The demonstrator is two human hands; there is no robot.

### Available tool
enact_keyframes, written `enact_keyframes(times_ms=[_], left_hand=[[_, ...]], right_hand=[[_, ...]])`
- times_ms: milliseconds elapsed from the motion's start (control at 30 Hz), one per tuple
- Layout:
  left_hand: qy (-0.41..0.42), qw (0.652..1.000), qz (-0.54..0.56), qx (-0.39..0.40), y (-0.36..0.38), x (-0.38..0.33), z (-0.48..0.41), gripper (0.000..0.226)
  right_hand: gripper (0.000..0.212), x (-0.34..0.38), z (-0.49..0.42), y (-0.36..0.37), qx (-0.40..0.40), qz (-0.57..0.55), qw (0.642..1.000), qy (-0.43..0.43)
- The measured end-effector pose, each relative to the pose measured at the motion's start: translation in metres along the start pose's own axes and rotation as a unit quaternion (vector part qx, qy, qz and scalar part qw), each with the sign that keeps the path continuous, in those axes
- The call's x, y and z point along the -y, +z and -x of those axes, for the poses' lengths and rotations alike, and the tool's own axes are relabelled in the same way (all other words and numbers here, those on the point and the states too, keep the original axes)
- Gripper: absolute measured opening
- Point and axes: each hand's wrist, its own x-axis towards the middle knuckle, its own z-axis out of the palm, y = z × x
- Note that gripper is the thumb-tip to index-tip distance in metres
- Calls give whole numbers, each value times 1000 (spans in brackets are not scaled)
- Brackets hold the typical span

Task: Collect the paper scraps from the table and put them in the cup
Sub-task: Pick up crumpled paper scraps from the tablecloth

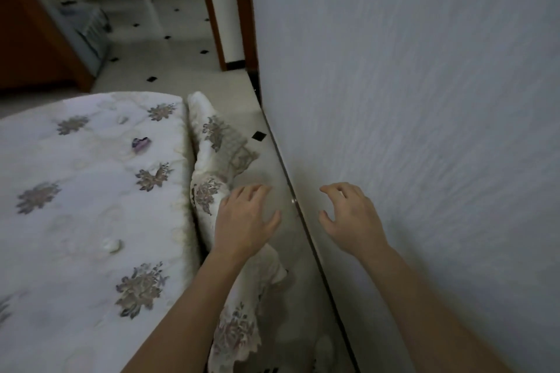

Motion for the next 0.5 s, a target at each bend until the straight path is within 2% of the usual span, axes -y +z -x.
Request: enact_keyframes(times_ms=[167, 500], left_hand=[[-96, 994, -34, -38, -10, 26, -11, 50], [-280, 948, -94, -116, -43, 102, 22, 49]], right_hand=[[44, 6, -82, 9, 51, -63, 995, -51], [45, 116, -176, 79, 120, -142, 960, -208]])
